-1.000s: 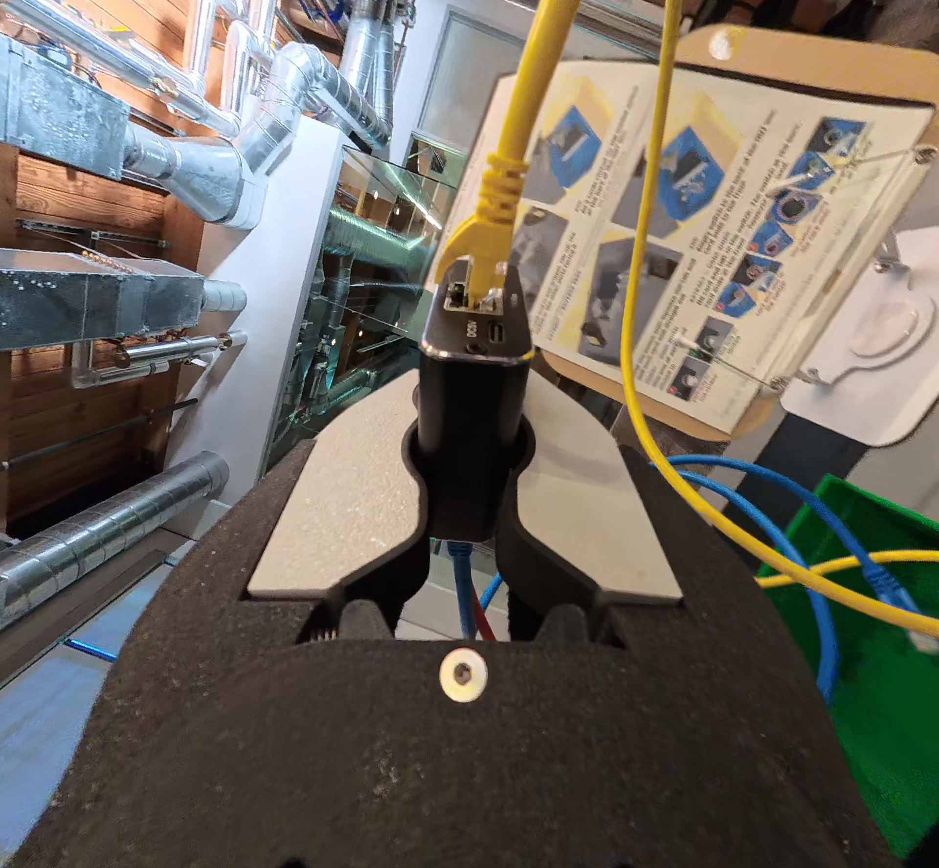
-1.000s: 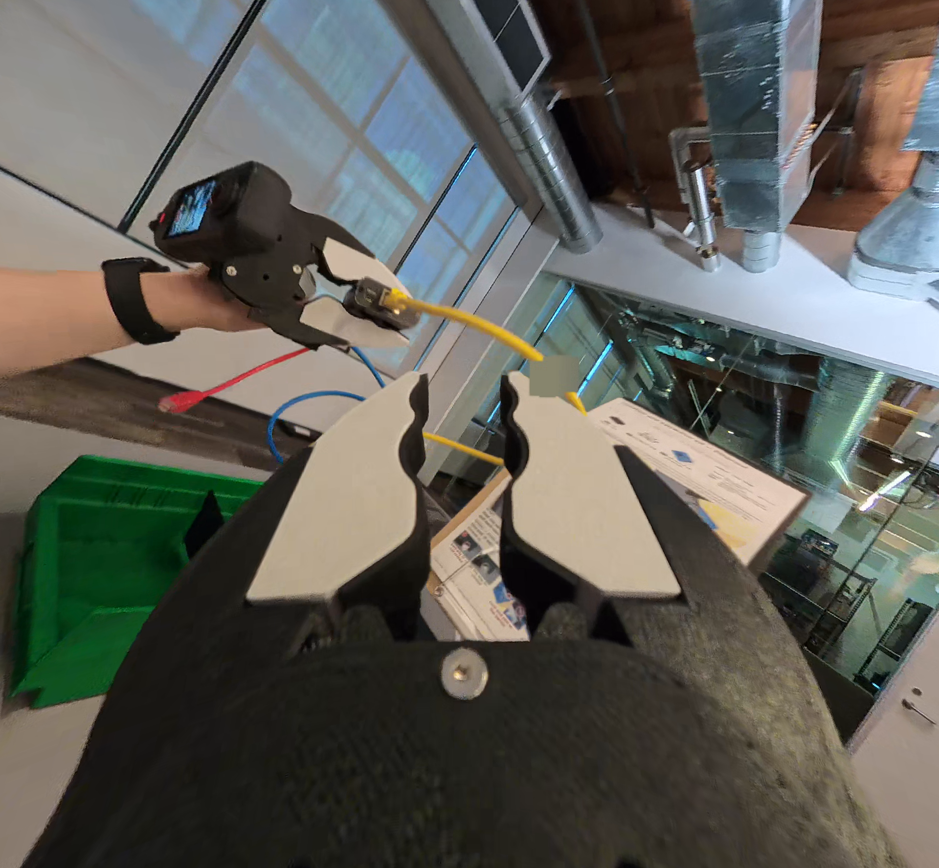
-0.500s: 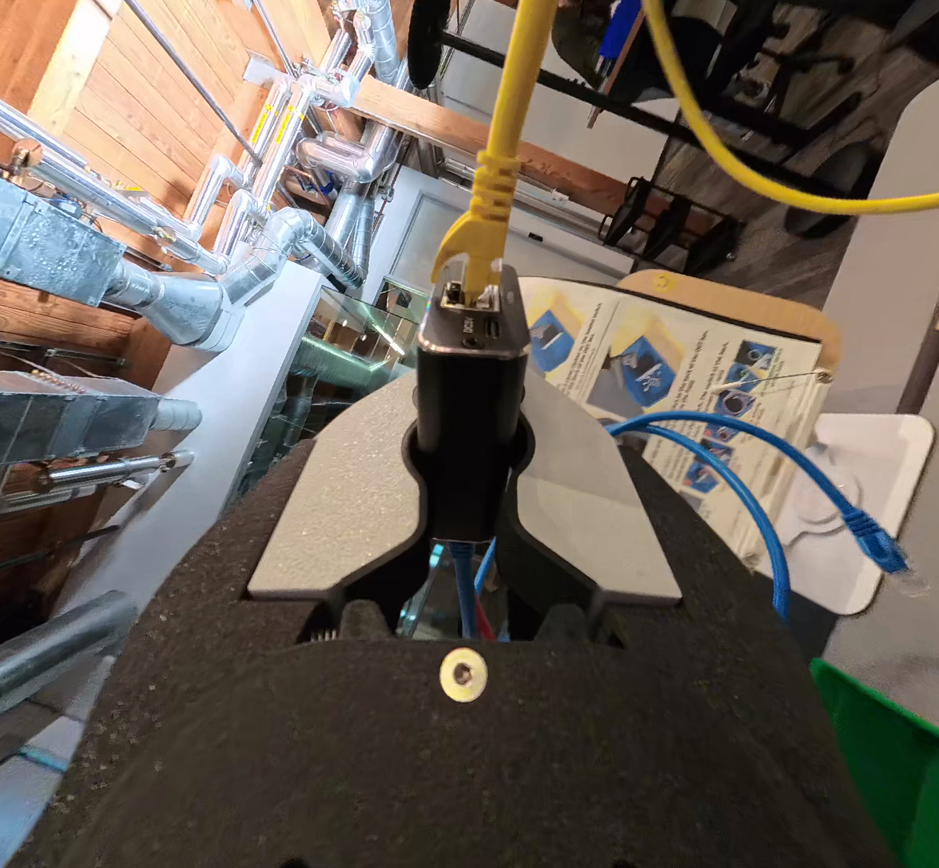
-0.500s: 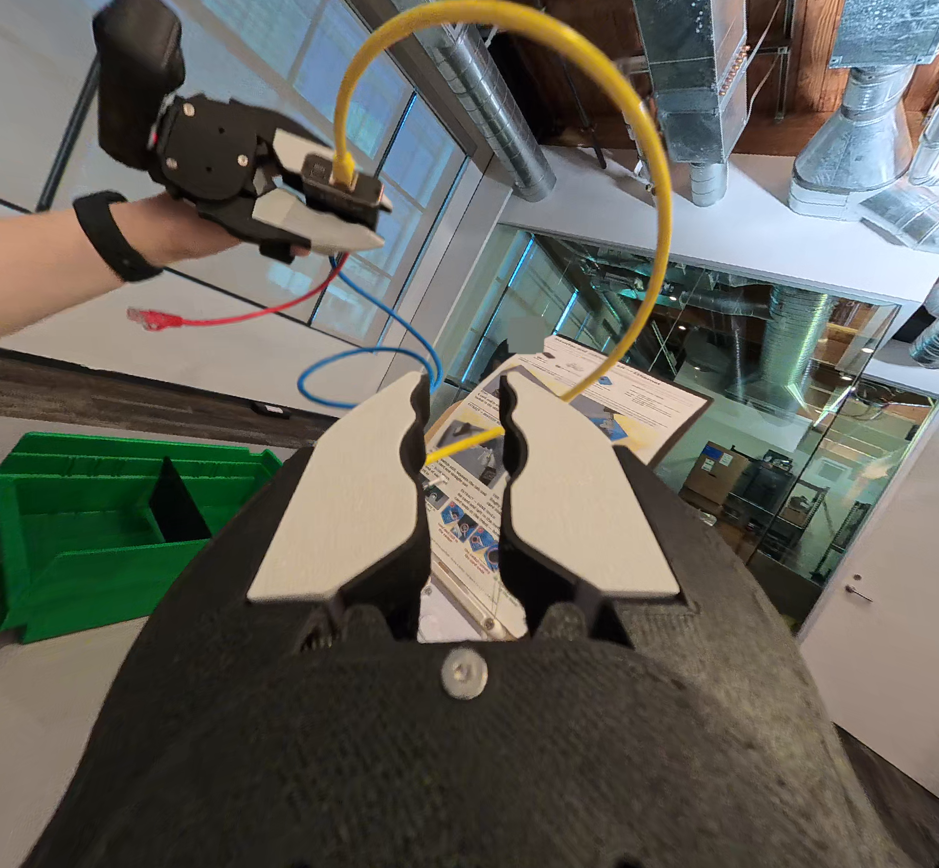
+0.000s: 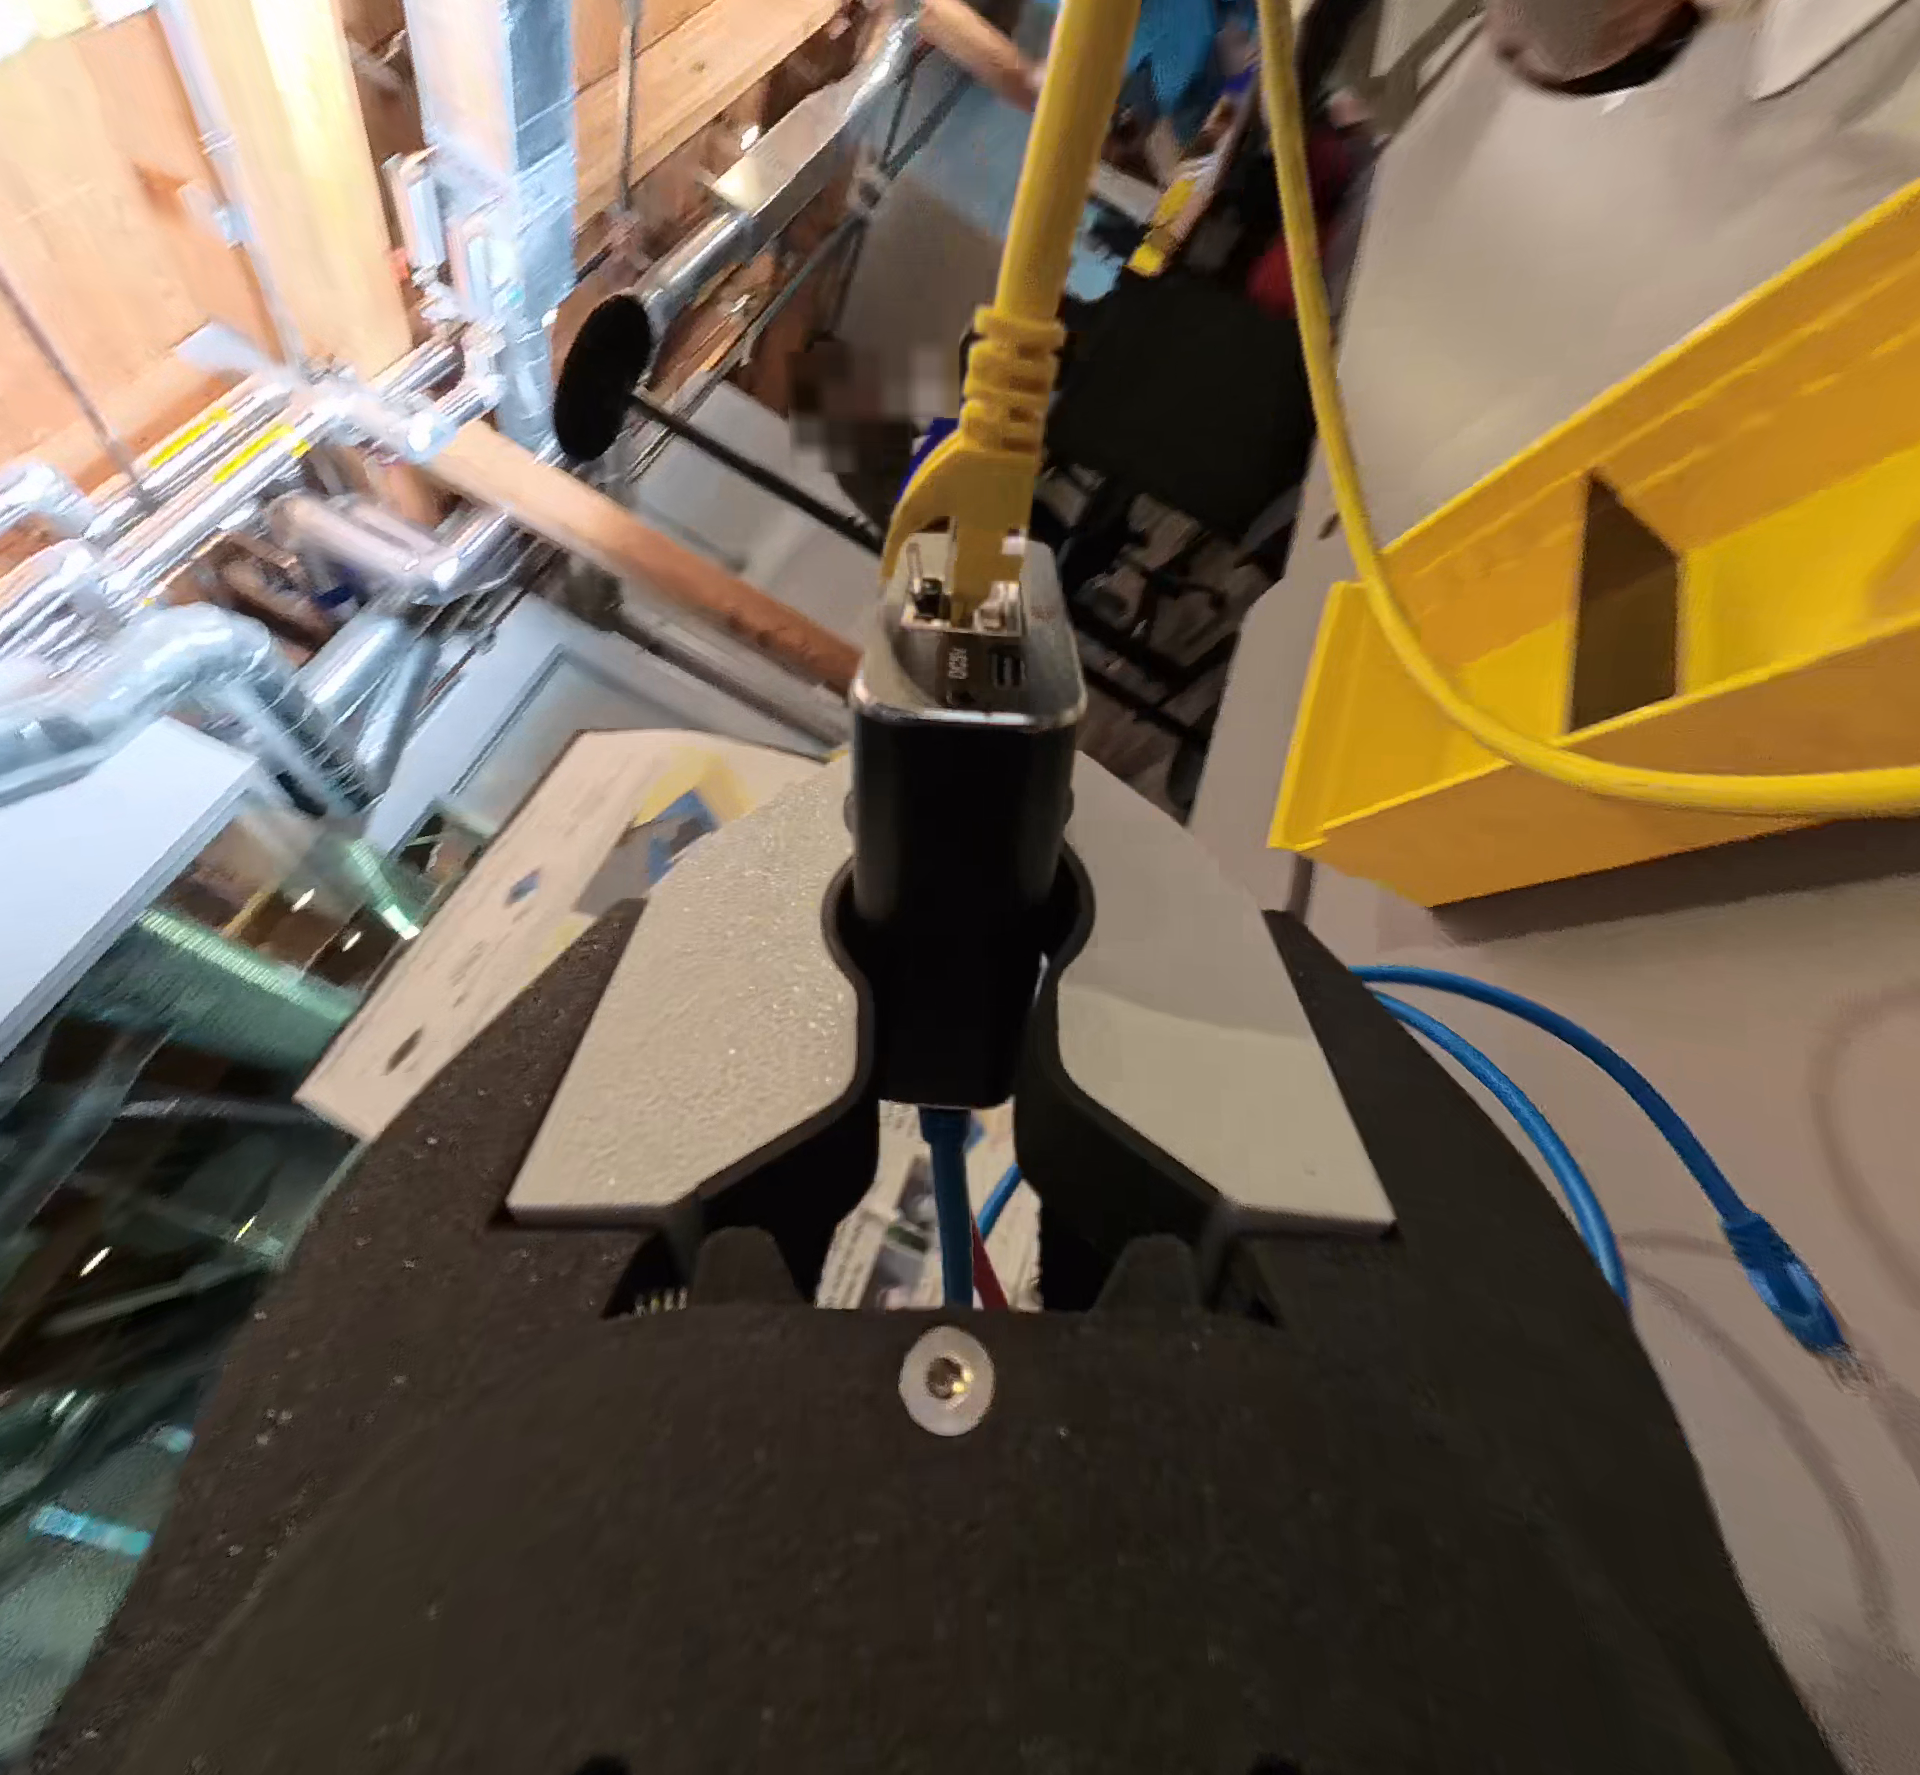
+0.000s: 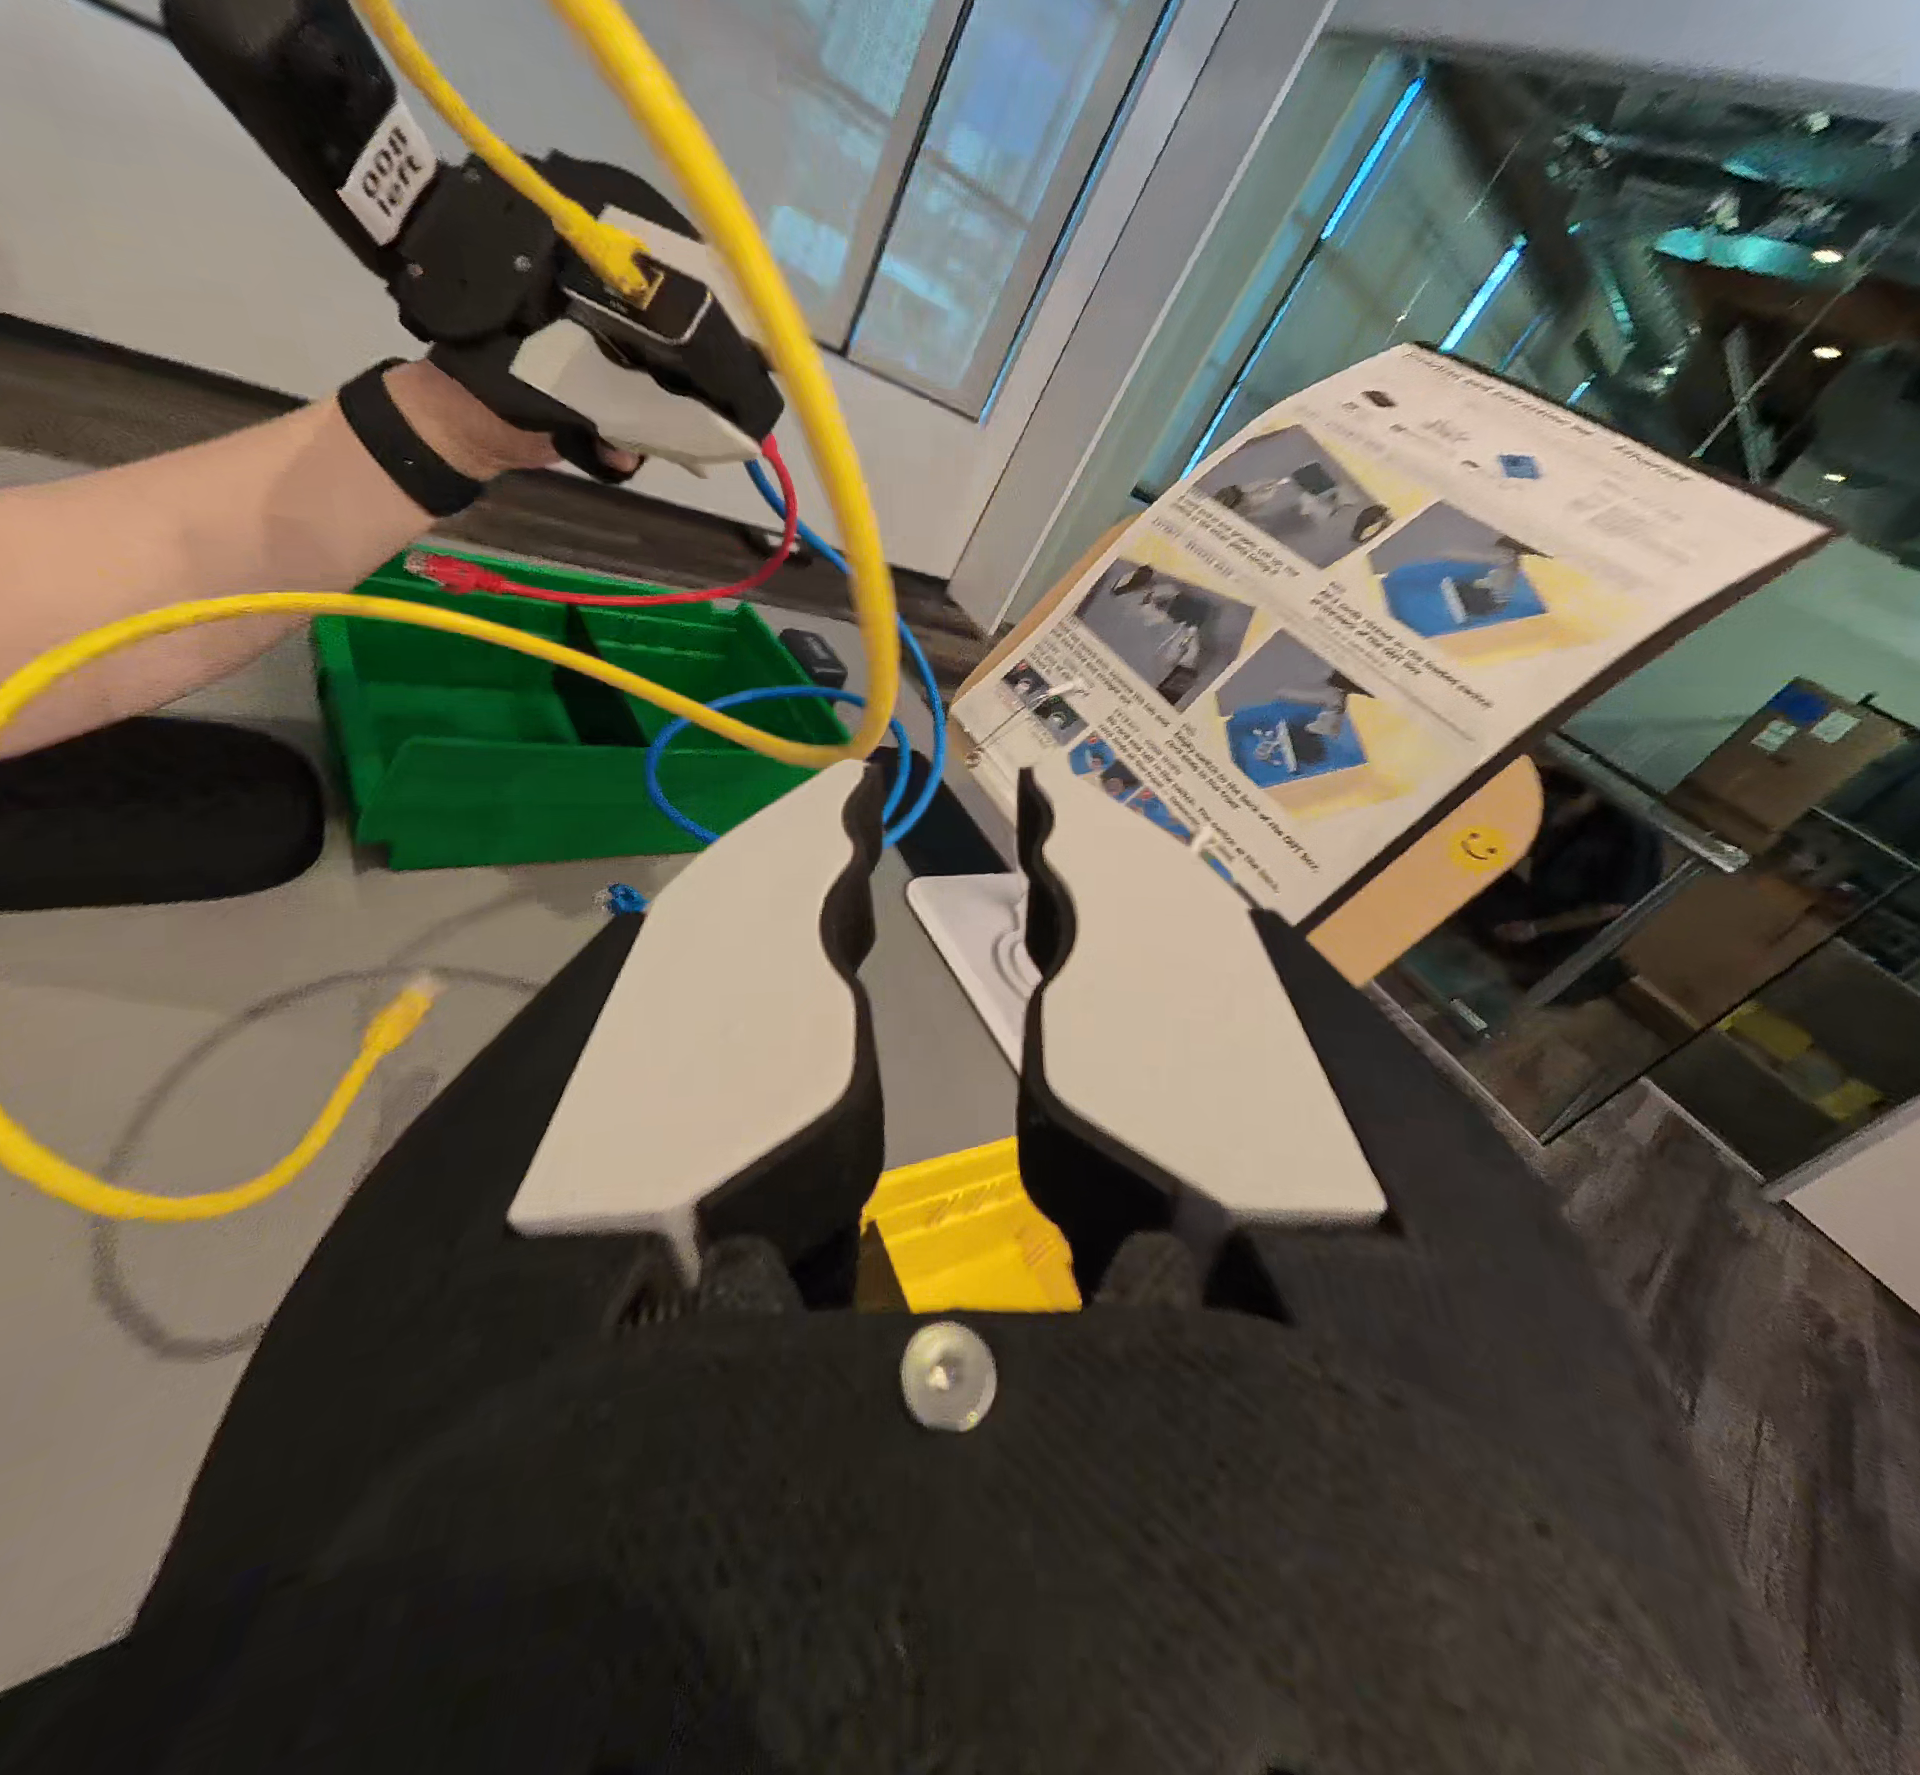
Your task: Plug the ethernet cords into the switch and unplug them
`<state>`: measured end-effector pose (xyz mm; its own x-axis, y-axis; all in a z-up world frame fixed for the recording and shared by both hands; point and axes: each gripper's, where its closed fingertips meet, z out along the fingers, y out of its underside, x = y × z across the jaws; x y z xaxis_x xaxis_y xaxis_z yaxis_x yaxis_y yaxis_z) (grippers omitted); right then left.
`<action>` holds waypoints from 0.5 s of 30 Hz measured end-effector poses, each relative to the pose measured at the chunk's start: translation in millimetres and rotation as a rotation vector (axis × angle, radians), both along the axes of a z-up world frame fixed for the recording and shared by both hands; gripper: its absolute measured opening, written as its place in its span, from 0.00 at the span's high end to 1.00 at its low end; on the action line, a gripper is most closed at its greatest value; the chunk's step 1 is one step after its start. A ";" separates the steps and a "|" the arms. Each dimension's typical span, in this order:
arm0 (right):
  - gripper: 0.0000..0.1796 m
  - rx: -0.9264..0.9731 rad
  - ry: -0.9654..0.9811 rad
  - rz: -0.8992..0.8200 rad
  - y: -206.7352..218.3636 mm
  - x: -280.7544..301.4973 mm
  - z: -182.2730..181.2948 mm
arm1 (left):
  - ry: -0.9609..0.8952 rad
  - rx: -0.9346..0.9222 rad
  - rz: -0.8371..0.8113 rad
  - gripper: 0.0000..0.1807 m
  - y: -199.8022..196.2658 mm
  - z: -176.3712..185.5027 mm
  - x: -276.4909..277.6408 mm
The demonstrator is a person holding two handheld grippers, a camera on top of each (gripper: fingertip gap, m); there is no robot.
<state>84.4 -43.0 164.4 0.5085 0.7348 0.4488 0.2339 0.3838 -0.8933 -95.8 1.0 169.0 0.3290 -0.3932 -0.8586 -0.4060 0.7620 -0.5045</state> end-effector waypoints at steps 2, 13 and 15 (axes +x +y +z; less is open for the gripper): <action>0.85 0.004 -0.025 0.034 -2.7 -7.8 -3.2 | 0.040 -0.028 -0.060 0.85 -5.1 -22.4 5.6; 0.85 0.092 -0.088 -0.063 17.1 -48.9 0.1 | 0.202 -0.077 -0.103 0.86 -2.8 -77.3 11.1; 0.86 0.172 -0.138 -0.188 21.6 -52.8 7.3 | 0.234 -0.050 -0.053 0.85 1.7 -79.7 10.6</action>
